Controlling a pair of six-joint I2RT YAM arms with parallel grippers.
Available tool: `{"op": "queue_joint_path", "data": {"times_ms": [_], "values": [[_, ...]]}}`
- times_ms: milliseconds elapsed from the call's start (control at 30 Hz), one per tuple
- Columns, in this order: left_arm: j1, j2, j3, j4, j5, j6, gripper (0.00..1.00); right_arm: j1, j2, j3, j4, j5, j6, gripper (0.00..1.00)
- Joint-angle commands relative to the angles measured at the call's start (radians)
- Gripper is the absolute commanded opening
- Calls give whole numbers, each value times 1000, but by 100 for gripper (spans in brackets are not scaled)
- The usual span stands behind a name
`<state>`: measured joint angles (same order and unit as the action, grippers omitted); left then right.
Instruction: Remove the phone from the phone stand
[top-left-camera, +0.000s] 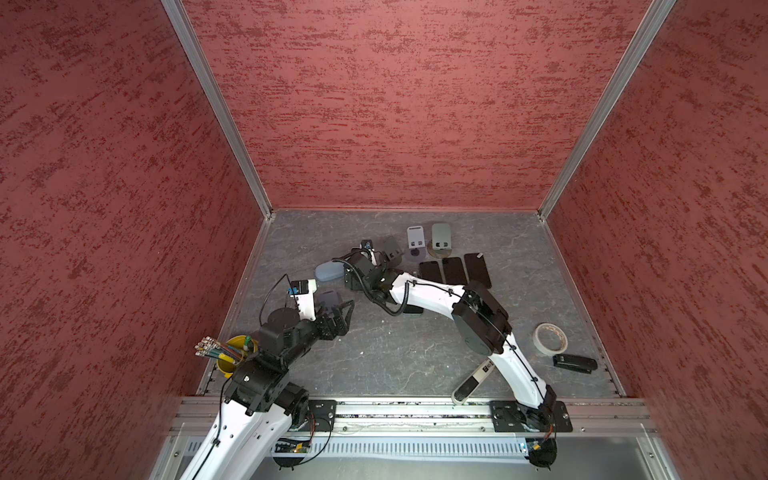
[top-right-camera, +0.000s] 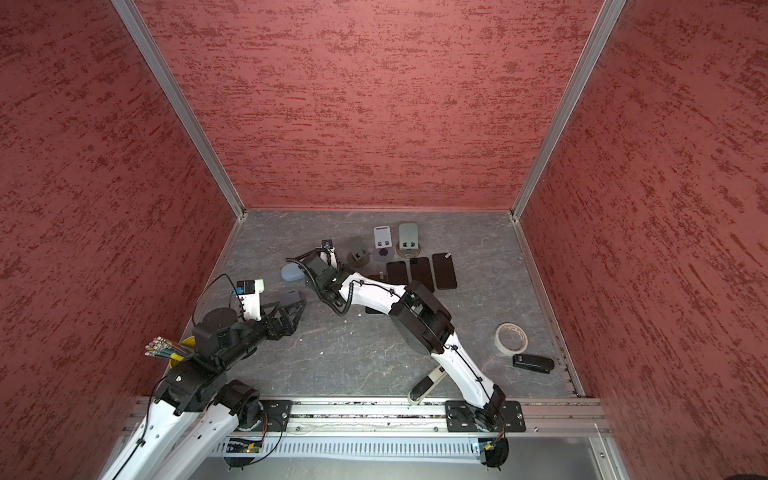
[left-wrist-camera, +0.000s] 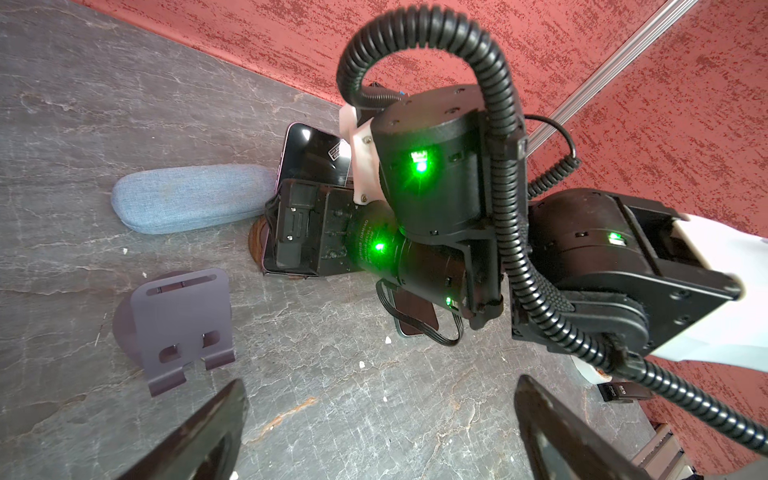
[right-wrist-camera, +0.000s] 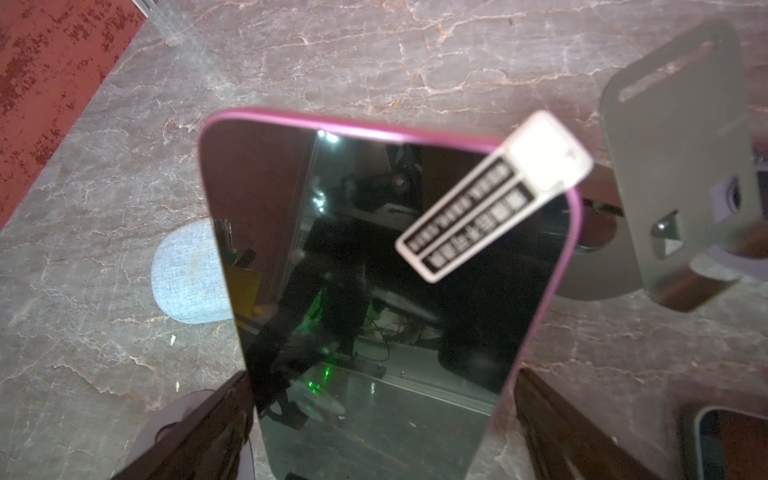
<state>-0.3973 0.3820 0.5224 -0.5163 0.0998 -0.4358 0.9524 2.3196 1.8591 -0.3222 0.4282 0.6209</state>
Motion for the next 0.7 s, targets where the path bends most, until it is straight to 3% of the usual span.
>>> {"op": "queue_joint_path", "data": {"times_ms": [0,367,667], "values": [[8,-10,-9,13,8,17,100,5,15,27,-8,46,24,94],[9,-10,-7,11,14,15,100,9,7,17,6,44,4,70],[9,-5,-6,10,15,14,100,11,-51,-45,57,43,-26,62]]}}
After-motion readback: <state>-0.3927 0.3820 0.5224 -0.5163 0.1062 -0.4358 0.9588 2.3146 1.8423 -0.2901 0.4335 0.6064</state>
